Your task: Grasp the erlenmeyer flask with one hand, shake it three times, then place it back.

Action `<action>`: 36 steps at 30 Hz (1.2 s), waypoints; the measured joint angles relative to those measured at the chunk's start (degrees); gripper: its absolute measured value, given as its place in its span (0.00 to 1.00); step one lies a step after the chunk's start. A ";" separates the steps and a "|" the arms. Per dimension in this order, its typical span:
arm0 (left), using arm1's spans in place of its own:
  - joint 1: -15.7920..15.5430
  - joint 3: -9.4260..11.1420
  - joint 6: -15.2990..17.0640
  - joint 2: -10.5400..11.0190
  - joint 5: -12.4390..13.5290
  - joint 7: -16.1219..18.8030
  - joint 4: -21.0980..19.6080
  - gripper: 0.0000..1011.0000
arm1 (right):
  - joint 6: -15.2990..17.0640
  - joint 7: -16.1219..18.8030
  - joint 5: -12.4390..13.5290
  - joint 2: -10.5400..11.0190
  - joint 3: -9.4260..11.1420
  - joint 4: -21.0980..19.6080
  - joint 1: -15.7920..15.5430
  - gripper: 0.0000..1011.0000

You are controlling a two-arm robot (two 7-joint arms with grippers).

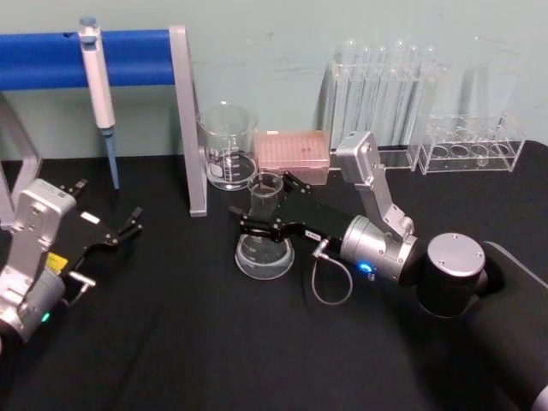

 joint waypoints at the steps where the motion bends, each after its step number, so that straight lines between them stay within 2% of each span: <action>1: 0.00 0.00 0.00 0.00 0.00 0.00 0.00 0.99 | 0.00 0.00 0.00 0.00 0.00 0.00 0.00 0.99; 5: 0.00 0.00 0.00 0.00 0.00 0.00 0.00 0.99 | 0.00 0.00 0.00 0.01 0.00 0.00 0.00 0.99; 11: 0.00 0.00 0.00 0.00 0.00 0.00 0.00 0.99 | 1.29 0.25 0.88 1.55 0.63 -3.39 -2.01 0.99; 20: 0.00 0.00 0.00 0.00 0.00 0.00 0.00 0.99 | 3.84 -0.19 2.47 6.28 1.79 -12.06 -7.06 0.99; 22: 0.00 0.00 0.00 0.00 0.00 0.00 0.00 0.99 | 4.56 -0.78 3.20 8.05 2.47 -15.16 -8.96 0.99; 23: 0.00 0.00 0.00 0.00 0.00 0.00 0.00 0.99 | 4.56 -0.78 3.20 8.05 2.47 -15.16 -8.96 0.99; 27: 0.00 0.00 0.00 0.00 0.00 0.00 0.00 0.99 | 5.46 -1.68 4.58 10.75 3.90 -19.57 -11.90 0.99; 36: 0.00 0.00 0.00 0.00 0.00 0.00 0.00 0.99 | 6.21 -3.47 6.62 14.29 6.40 -24.79 -15.67 0.99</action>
